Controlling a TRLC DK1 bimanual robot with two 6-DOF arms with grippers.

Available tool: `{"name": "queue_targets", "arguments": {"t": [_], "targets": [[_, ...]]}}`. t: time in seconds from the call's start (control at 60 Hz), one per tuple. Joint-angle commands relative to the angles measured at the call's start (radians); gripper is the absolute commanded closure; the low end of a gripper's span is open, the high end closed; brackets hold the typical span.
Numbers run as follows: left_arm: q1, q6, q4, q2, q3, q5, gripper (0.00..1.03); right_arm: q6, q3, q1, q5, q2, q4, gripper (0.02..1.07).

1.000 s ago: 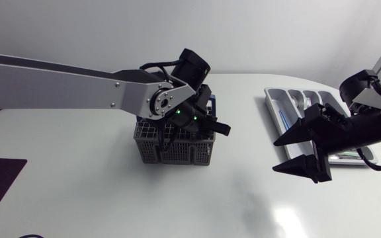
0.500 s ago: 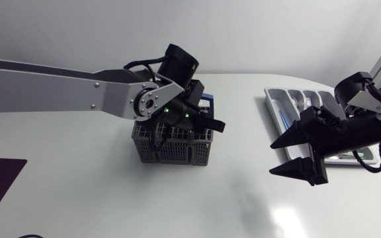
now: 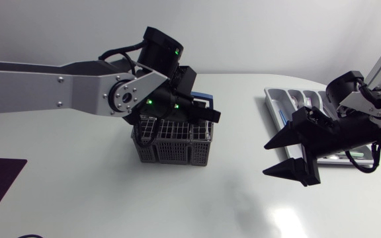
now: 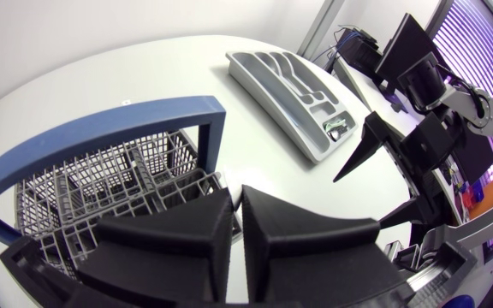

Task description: Unload the cutlery basket into the drawer organizer.

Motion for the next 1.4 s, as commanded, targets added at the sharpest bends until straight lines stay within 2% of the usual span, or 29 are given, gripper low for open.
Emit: {"name": "queue_targets", "arguments": {"t": [0.0, 0.367, 0.583, 0.817, 1.1, 1.383], "targets": [[0.012, -0.025, 0.025, -0.036, -0.034, 0.023, 0.98, 0.050, -0.021, 0.024, -0.006, -0.026, 0.018, 0.07], [0.019, -0.032, 0.065, -0.080, -0.063, 0.057, 0.98, 0.214, -0.021, 0.126, 0.002, -0.057, 0.146, 0.07], [0.018, 0.002, 0.065, -0.100, -0.058, 0.057, 0.98, 0.246, -0.021, 0.182, 0.015, -0.056, 0.169, 0.07], [0.019, 0.123, -0.024, -0.122, -0.003, 0.064, 0.98, 0.240, -0.026, 0.218, 0.020, -0.043, 0.169, 0.07], [0.021, 0.258, -0.090, -0.195, -0.004, 0.118, 0.98, 0.257, -0.021, 0.227, 0.018, -0.060, 0.173, 0.07], [0.022, 0.335, -0.104, -0.292, -0.050, 0.219, 0.98, 0.297, -0.015, 0.251, 0.000, -0.112, 0.185, 0.07]]}}
